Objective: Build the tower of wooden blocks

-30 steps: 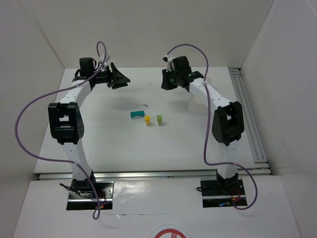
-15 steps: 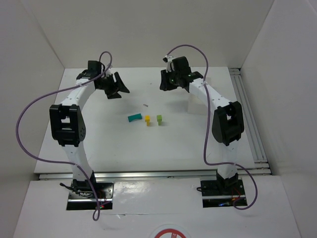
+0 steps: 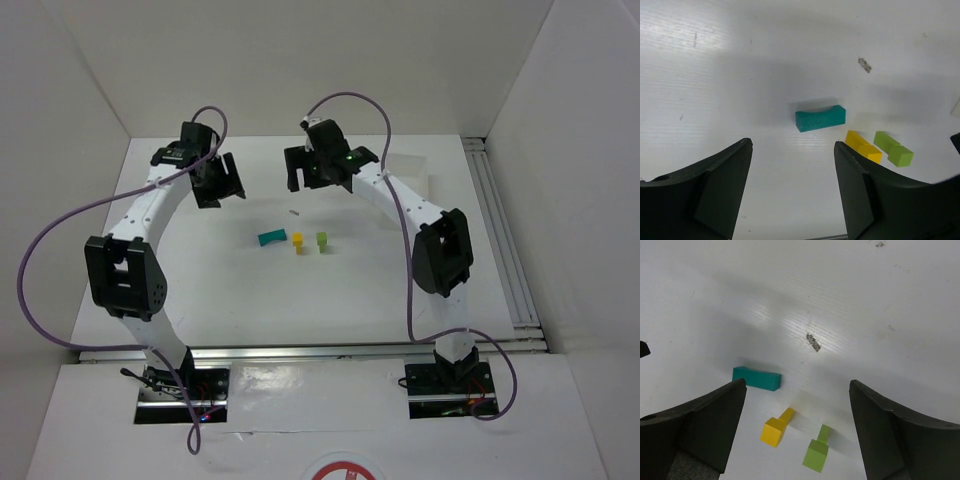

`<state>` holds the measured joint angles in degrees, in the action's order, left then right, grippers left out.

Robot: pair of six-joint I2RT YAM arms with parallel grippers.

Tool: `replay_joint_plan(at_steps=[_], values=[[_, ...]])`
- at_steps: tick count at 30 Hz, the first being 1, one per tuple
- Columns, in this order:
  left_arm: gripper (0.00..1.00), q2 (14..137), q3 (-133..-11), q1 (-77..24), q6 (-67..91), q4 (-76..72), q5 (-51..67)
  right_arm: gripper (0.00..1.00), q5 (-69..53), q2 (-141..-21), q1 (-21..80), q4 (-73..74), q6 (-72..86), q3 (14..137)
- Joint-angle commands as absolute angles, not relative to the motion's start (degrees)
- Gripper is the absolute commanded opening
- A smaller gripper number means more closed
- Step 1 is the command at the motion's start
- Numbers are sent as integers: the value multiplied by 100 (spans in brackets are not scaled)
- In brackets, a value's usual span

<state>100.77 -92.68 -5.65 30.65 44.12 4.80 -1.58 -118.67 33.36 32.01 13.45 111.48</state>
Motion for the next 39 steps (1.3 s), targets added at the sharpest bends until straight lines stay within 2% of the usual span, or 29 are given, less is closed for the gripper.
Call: replay_joint_plan(at_steps=[1,4,11,19,27,34,39], values=[[79,10028,-9316,-667,3251,4895,-235,91,527,-12041,3313,3480,1924,11426],[92,9897,-9176,-913,3505,4896,-753,92,1026,-11727,3313,3480,1986,11155],[90,10414,-9438,-1371,4007,4991,-739,93,1731,-10575,3077,3305,1986,10223],[91,11266,-9859,-1932,4903,5290,-1036,94,1583,-9274,2637,3085,1881,8923],[94,12172,-10634,-2303,5150,5625,-1230,94,1336,-8878,2321,3085,1767,8544],[99,12296,-10635,-2355,5150,5748,-1406,96,1055,-8824,2268,2927,1767,8402],[99,12296,-10635,-2355,5019,5748,-1459,96,1002,-8929,2268,2865,1767,8350]])
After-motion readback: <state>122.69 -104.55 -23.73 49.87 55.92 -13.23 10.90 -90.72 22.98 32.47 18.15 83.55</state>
